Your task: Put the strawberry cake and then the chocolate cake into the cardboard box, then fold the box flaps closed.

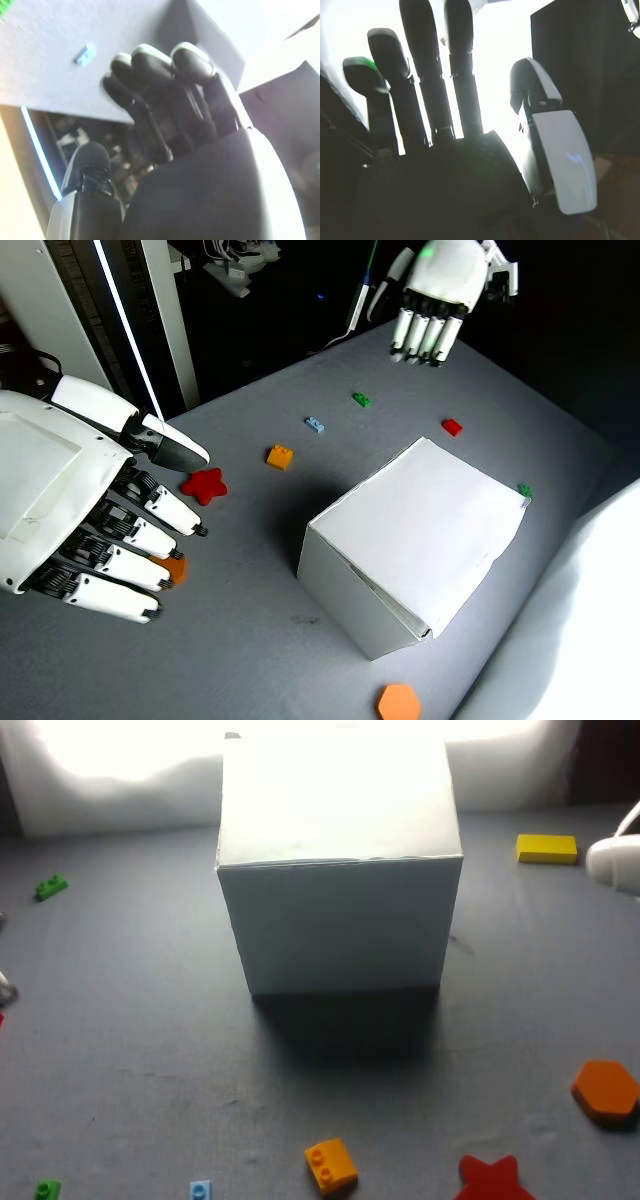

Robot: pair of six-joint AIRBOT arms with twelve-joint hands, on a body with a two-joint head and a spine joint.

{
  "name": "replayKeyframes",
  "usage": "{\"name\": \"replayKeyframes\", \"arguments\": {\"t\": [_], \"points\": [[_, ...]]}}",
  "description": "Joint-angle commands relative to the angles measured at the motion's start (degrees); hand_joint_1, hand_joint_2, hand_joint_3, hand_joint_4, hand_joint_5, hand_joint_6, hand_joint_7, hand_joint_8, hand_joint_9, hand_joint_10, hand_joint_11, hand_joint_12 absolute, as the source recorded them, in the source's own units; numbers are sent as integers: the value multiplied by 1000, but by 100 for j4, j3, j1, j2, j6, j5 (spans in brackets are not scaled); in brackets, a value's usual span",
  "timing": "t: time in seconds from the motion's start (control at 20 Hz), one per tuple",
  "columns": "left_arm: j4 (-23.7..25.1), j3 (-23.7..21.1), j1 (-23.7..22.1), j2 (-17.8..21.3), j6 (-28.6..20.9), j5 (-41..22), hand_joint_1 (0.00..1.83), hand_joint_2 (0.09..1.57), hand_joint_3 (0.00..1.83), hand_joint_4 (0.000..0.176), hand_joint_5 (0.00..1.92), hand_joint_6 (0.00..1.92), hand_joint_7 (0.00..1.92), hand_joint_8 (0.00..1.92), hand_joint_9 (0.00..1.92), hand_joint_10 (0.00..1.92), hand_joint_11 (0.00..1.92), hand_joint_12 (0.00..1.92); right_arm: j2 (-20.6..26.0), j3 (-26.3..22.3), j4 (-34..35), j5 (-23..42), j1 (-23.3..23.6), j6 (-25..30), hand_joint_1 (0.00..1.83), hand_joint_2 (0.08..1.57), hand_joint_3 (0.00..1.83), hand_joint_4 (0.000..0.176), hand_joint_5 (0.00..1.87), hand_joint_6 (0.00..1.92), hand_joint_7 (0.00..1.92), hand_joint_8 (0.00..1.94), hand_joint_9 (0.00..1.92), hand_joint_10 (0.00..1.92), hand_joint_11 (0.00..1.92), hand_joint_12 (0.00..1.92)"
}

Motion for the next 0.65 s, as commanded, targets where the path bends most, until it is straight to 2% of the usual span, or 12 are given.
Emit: {"name": "replayKeyframes", "arguments": {"t": [0.0,0.1,0.2,0.25,0.4,0.6], "points": [[-430,41,-74,33,-12,-46,248,1483,20,0,1000,1735,1169,1652,1151,1888,1107,1921,48,-6,-79,478,56,9,386,1519,21,0,1133,1615,1393,1572,1329,1848,1356,1921],[-432,93,-95,27,-35,-55,345,1515,9,0,994,1756,1137,1723,1138,1919,1119,1921,48,-6,-92,478,56,2,459,1519,10,0,1144,1719,1397,1608,1350,1868,1383,1921],[-500,134,-148,24,-58,-85,360,1514,5,0,1002,1760,1144,1710,1141,1913,1124,1921,47,-7,-164,478,55,1,413,1536,14,0,1133,1714,1378,1615,1333,1878,1381,1921],[-504,175,-200,15,-68,-94,340,1509,1,0,986,1750,1140,1675,1127,1870,1099,1921,47,-9,-207,478,50,1,372,1546,10,0,1105,1643,1365,1595,1329,1852,1359,1921],[-504,251,-219,-1,-87,-96,428,1495,0,0,967,1688,1119,1717,1102,1917,1086,1921,47,-10,-209,478,46,1,440,1526,0,0,1104,1745,1352,1719,1315,1919,1373,1921],[-504,285,-221,2,-93,-95,404,1487,0,0,959,1686,1104,1704,1079,1895,1050,1921,42,-10,-290,517,39,-2,485,1498,0,0,1106,1797,1313,1776,1285,1921,1354,1921]]}}
